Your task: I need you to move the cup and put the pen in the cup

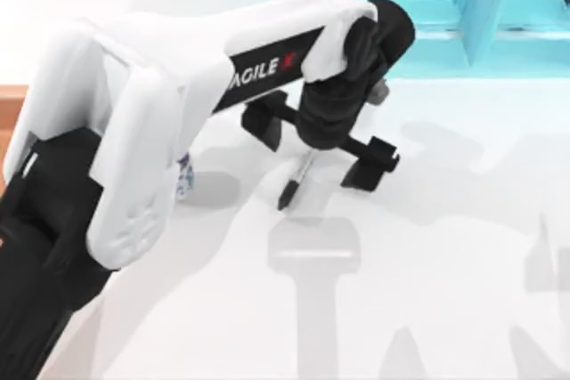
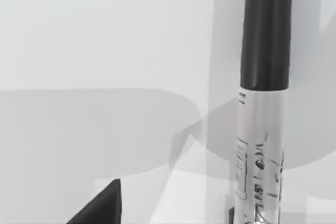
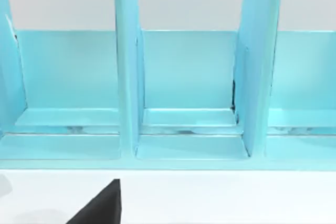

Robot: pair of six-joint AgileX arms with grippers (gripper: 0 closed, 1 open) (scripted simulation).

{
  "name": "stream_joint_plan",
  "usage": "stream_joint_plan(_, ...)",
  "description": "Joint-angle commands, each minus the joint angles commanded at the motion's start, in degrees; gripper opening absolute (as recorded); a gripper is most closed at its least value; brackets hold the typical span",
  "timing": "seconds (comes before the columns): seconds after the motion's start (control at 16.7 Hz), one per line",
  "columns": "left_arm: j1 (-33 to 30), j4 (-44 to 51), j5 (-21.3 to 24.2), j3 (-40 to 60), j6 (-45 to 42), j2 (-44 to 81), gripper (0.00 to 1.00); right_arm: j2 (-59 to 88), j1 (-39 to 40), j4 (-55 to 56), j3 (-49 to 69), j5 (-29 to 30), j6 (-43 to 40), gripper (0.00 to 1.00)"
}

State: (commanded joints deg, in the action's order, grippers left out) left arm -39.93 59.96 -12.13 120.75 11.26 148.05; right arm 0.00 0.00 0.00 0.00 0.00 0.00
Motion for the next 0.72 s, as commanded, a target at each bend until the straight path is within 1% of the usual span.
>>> stream_joint_plan(0.66,0.0,0.0,0.0,0.0,0.0,0.0,0.02,0.0,0.0,0.0,0.0,0.0,0.0,1.00)
stream_joint_plan(0.72,0.0,0.0,0.0,0.0,0.0,0.0,0.00,0.0,0.0,0.0,0.0,0.0,0.0,1.00)
